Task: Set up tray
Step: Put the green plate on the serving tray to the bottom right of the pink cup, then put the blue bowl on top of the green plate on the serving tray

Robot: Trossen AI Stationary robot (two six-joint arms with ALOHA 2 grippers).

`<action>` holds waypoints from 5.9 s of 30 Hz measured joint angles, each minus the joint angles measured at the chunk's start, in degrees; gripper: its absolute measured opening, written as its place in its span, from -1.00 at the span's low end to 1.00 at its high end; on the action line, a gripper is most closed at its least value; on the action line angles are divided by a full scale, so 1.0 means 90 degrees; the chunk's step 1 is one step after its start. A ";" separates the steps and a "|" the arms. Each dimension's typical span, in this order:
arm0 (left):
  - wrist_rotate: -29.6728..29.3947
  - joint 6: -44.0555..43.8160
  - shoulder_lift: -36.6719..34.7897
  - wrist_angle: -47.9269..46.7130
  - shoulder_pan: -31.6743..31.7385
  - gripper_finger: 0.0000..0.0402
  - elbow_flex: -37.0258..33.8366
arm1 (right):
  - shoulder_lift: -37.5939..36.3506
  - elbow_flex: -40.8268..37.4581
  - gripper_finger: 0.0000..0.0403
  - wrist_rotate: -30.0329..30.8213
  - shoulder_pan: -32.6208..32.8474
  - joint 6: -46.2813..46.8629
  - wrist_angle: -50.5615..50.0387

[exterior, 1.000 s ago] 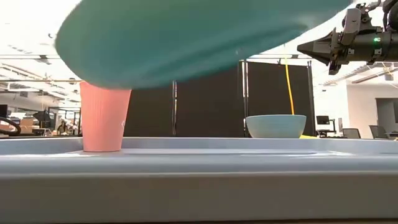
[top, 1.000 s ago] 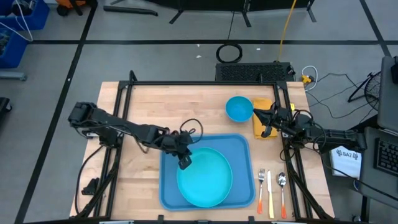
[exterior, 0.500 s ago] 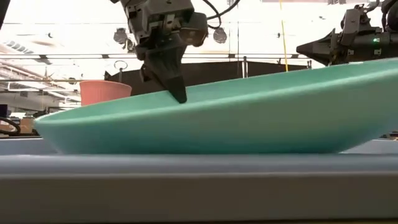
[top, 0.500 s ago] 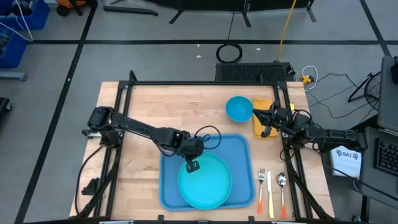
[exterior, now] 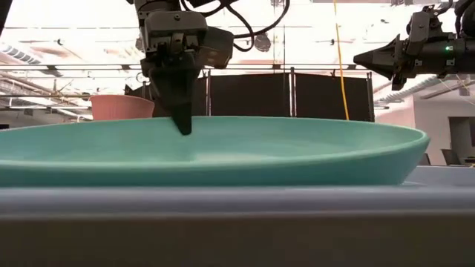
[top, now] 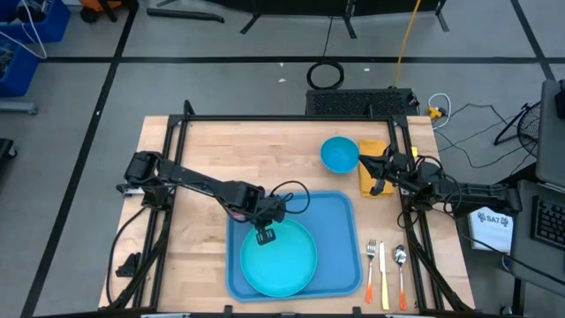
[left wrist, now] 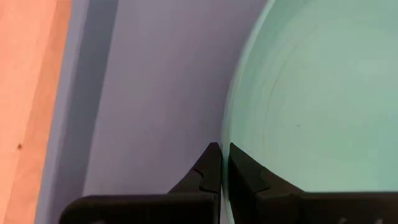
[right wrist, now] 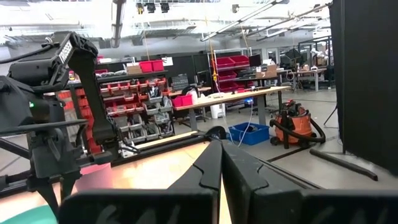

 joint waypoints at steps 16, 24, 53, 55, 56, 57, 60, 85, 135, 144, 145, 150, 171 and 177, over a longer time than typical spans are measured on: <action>0.0025 0.0095 0.0002 -0.0003 -0.0004 -0.38 -0.0007 | 0.0000 0.0000 -0.99 0.0002 0.0000 -0.0002 0.0000; -0.0039 0.0803 0.0002 0.0055 -0.0207 -0.31 0.0244 | 0.0000 0.0000 -0.99 0.0002 0.0001 -0.0005 -0.0002; -0.0652 0.1040 0.2008 -0.1245 -0.1333 -1.00 0.2460 | -0.0002 0.0000 -0.99 0.0019 0.0002 0.0163 -0.0134; -0.0399 0.1012 0.2117 -0.1299 -0.1321 -1.00 0.2442 | -0.0002 0.0000 -0.99 0.0017 0.0002 0.0163 -0.0143; -0.0285 0.1005 0.2148 -0.1309 -0.1316 -1.00 0.2424 | -0.0002 0.0000 -0.99 0.0019 0.0002 0.0163 -0.0141; -0.0183 0.1005 0.2185 -0.1341 -0.1304 -1.00 0.2419 | -0.0002 -0.0002 -0.99 0.0017 0.0002 0.0163 -0.0140; -0.0011 0.0997 0.2250 -0.1392 -0.1301 -1.00 0.2419 | -0.0002 -0.0001 -0.99 0.0018 0.0002 0.0163 -0.0137; 0.0424 0.0041 0.2220 -0.1632 -0.1403 -1.00 0.1979 | -0.0002 -0.0002 -0.99 0.0015 0.0001 0.0165 -0.0136; -0.2195 0.2109 -0.1538 0.1645 -0.1051 -0.78 -0.0599 | 0.0129 0.0000 -0.99 -0.0002 0.0001 0.0404 -0.0199; -0.0744 0.2646 -0.4967 0.6342 0.0128 -0.78 -0.4605 | 0.0177 0.0098 -0.99 0.0214 0.0002 0.0804 -0.0412; -0.0620 0.2624 -0.5289 0.6645 0.0293 -0.78 -0.4945 | 0.0221 0.0270 -0.99 0.0427 -0.0019 0.1006 -0.0530; -0.0652 0.2378 -0.6333 0.7001 0.0872 -0.78 -0.5882 | 0.1009 0.2090 -0.99 0.1064 -0.0211 0.1549 -0.2991; 0.0149 0.2590 -0.6392 0.6557 0.1909 -0.78 -0.6035 | 0.6724 0.6437 -0.96 -0.0521 -0.3627 0.1077 -0.7007; 0.0145 0.2697 -0.6390 0.6148 0.1966 -0.78 -0.6035 | 0.6757 0.6305 -0.65 -0.1163 -0.3878 0.1157 -0.7035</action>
